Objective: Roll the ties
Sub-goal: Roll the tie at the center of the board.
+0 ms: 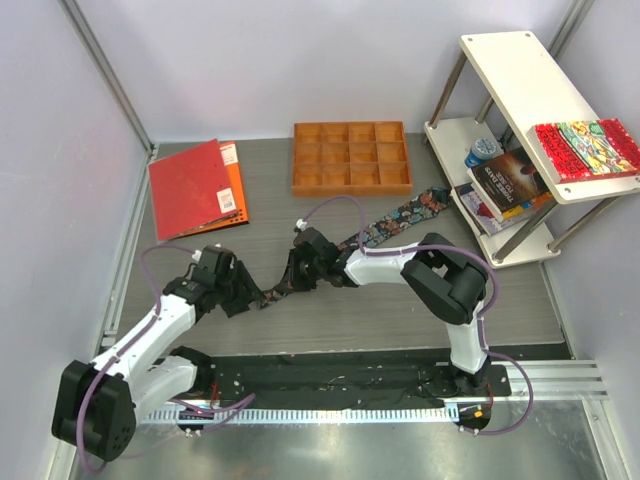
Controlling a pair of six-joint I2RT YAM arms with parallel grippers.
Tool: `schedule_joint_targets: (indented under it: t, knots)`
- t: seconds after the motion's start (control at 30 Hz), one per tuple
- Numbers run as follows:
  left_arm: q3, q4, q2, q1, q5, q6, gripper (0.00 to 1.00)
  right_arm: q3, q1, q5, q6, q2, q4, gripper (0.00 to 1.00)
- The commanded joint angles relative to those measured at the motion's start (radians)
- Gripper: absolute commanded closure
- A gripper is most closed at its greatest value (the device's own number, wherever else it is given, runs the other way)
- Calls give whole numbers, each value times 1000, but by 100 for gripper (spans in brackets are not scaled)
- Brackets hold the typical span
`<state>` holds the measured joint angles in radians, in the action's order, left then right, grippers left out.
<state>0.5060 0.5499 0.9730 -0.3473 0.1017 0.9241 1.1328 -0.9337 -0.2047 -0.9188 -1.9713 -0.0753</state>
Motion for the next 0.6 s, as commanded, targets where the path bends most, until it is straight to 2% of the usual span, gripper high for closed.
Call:
schedule_joint_targets:
  t: [0.0,0.4,0.57]
  knots:
    - [-36,-94,15,-7,9,19,48,-4,7,1,8,-17,-21,99]
    - [-86,-179,49,-9,-56,30,50,-8,9,-9,1,-31,-27,99]
    - [-95,-168,-42,-7,-82,47,50,-11,7,-9,1,-29,-27,99]
